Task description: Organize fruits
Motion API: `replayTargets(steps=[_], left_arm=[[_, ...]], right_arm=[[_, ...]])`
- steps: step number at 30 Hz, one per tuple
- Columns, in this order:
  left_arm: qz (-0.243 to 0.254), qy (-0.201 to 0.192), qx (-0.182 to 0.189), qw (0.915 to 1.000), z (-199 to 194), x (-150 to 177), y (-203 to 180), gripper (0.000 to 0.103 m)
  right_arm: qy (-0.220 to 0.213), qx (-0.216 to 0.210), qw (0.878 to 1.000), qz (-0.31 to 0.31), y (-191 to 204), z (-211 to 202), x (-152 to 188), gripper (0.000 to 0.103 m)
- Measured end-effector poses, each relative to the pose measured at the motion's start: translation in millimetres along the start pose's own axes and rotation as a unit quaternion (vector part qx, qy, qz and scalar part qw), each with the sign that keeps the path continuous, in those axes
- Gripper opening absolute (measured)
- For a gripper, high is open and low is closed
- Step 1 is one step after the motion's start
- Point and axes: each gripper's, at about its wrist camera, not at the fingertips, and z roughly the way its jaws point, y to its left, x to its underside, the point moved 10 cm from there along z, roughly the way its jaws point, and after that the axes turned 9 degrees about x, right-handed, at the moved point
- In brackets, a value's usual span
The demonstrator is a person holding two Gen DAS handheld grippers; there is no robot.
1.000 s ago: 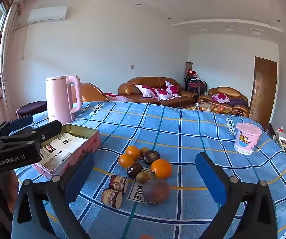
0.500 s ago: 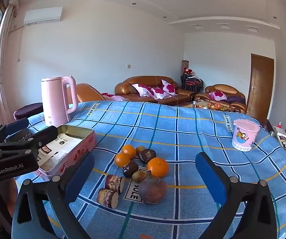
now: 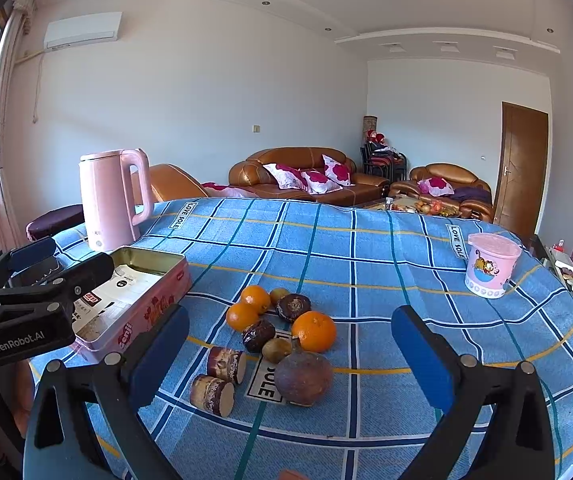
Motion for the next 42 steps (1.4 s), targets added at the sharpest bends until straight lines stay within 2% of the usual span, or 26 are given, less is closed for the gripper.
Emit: replayTargets(steps=[42], left_arm=[[0.000,0.007,0.000,1.0000,2.4,7.5,0.9,0.103]], right_arm=[[0.015,-0.004,1.000,0.006,1.1,5.6,10.6,0.102]])
